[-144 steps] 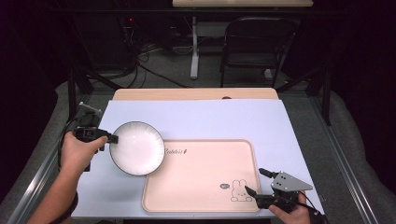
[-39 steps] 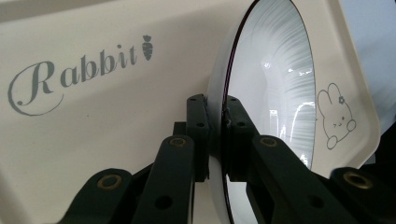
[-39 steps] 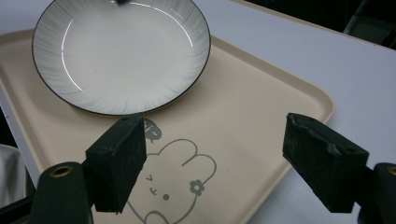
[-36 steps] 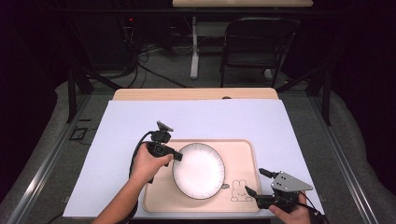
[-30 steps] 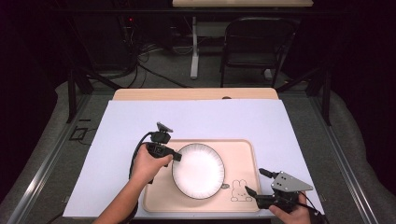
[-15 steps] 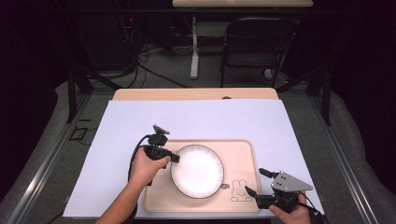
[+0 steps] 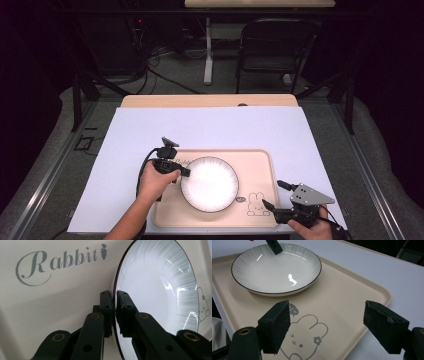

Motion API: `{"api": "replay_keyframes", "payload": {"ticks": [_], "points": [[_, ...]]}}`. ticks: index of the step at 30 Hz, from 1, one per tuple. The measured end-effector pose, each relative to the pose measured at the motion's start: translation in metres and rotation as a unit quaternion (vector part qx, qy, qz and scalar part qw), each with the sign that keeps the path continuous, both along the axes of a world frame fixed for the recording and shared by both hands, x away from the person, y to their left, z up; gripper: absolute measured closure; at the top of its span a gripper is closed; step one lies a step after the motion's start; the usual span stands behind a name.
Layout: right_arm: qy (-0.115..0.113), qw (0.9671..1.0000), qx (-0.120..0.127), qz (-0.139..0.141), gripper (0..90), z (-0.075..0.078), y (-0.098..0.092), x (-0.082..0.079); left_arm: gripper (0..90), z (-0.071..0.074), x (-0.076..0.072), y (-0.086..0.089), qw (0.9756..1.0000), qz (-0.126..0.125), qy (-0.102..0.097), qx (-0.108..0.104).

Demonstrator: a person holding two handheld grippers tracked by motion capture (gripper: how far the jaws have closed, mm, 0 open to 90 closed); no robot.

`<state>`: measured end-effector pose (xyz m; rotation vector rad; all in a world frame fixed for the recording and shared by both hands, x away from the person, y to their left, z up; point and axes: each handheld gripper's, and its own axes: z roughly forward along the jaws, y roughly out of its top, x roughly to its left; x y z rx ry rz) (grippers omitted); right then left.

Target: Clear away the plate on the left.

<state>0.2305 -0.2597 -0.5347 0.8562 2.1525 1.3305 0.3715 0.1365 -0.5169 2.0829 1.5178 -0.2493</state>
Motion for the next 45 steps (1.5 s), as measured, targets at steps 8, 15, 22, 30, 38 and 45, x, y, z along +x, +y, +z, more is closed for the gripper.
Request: {"api": "replay_keyframes", "payload": {"ticks": [8, 15, 22, 30, 38, 45], "points": [[0.001, 1.0, 0.0, 0.0, 20.9, 0.0, 0.0, 0.0, 82.1, -0.008, -0.001, 0.0, 0.9999, 0.005, 0.0, 0.014], [0.0, 1.0, 0.0, 0.0, 20.9, 0.0, 0.0, 0.0, 81.6, -0.009, -0.003, 0.0, 0.9996, 0.0, -0.007, 0.027], [0.001, 1.0, 0.001, 0.0, 20.9, 0.0, 0.0, 0.0, 76.2, -0.005, -0.006, -0.003, 0.9989, -0.006, -0.025, 0.04], [0.0, 1.0, 0.0, 0.0, 20.9, 0.0, 0.0, 0.0, 62.7, 0.0, -0.009, -0.002, 0.9973, -0.004, -0.054, 0.049], [0.0, 1.0, 0.0, -0.001, 20.9, 0.0, 0.0, 0.0, 53.1, 0.01, -0.015, 0.002, 0.9934, -0.008, -0.098, 0.059], [0.0, 1.0, 0.0, -0.001, 20.9, 0.0, 0.0, 0.0, 47.8, 0.022, -0.023, 0.012, 0.9889, 0.002, -0.131, 0.069]]}}
